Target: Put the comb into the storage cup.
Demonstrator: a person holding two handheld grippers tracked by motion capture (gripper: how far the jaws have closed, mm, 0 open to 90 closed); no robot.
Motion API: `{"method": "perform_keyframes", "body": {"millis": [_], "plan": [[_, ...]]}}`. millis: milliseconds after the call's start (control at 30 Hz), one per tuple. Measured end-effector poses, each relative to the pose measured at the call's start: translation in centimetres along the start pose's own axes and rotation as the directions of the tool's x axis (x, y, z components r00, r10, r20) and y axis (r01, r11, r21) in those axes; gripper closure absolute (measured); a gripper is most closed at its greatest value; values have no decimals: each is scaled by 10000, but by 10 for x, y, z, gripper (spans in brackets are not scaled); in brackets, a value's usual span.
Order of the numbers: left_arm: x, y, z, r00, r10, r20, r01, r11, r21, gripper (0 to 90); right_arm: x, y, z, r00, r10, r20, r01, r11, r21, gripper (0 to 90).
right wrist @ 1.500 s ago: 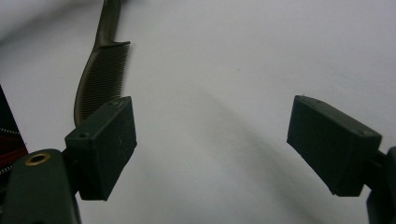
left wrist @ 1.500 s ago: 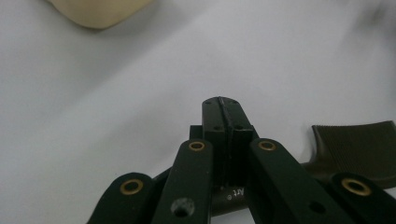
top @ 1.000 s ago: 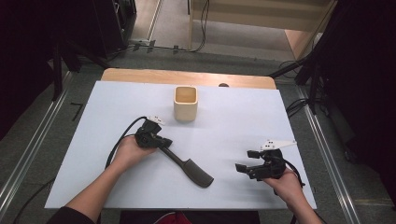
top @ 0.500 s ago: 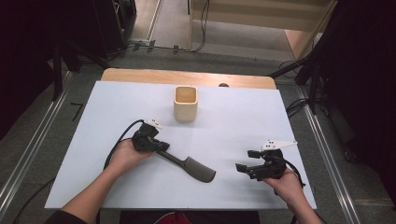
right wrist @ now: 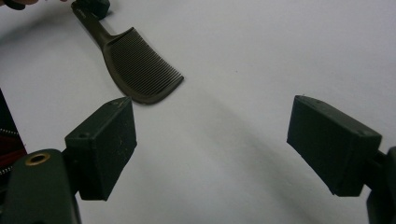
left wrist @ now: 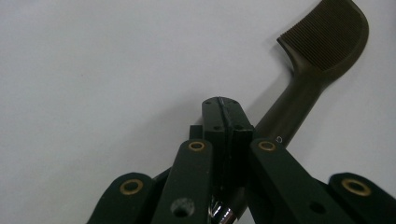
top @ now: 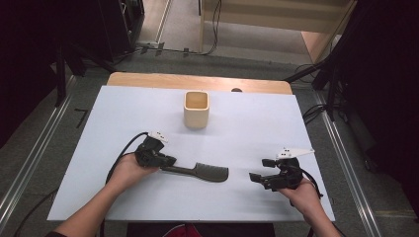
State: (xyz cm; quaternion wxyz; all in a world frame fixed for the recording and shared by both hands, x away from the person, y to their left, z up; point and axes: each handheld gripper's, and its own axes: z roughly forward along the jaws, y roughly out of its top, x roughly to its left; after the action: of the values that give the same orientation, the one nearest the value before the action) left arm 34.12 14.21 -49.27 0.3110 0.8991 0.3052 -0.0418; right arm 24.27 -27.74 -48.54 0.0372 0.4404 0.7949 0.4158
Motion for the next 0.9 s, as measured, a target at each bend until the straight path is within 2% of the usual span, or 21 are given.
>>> {"method": "perform_keyframes", "body": {"millis": [467, 900], "plan": [[-12, -13, -6, 9998, 186, 123, -189, 9996, 215, 900, 0, 0, 0, 10000, 14, 16, -14, 10000, 11, 142], [-20, -15, -6, 9991, 299, 298, -311, 9987, 393, 900, -1, 0, 0, 10000, 13, 31, -13, 10000, -5, 142]]}}
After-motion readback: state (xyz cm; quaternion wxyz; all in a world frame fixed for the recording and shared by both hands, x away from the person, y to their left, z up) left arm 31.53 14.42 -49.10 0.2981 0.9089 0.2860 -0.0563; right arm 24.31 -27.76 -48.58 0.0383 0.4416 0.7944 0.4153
